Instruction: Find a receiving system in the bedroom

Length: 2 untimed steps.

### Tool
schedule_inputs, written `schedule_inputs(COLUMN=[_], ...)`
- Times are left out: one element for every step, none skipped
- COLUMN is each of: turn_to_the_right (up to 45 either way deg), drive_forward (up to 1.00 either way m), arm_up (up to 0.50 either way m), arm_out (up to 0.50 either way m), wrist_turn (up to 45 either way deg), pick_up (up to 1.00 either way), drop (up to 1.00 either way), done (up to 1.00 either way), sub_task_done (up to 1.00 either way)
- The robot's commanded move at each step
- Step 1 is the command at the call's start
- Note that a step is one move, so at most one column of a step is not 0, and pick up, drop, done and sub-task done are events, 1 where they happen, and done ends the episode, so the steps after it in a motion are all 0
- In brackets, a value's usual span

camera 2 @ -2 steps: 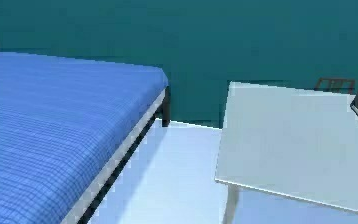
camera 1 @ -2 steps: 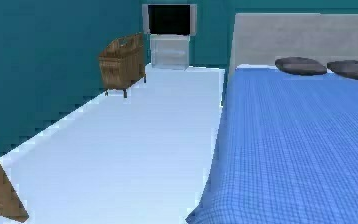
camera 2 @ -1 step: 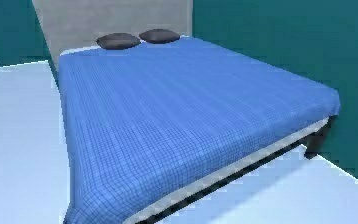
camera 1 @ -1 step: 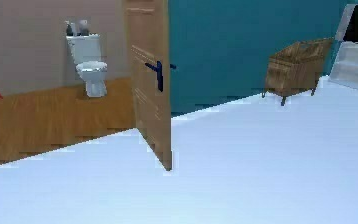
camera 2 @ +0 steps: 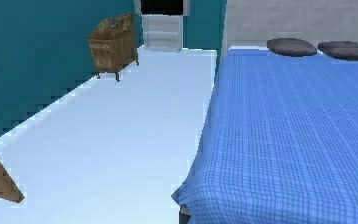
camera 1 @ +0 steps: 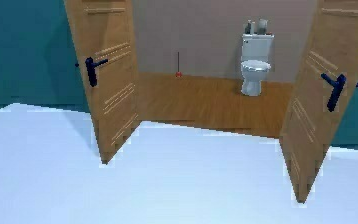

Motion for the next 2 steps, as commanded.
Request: schedule_inputs(turn_to_the_right=[-12.0,0.0], drive_forward=[0.00,0.30], arm_up=[0.00,0.00], arm_out=[0.00,0.00], wrist_turn=[0.0,0.0], pick_up=[0.00,0.00], drop=[0.00,0.00], done=[0.00,0.00], sub_task_done=[0.00,0.00])
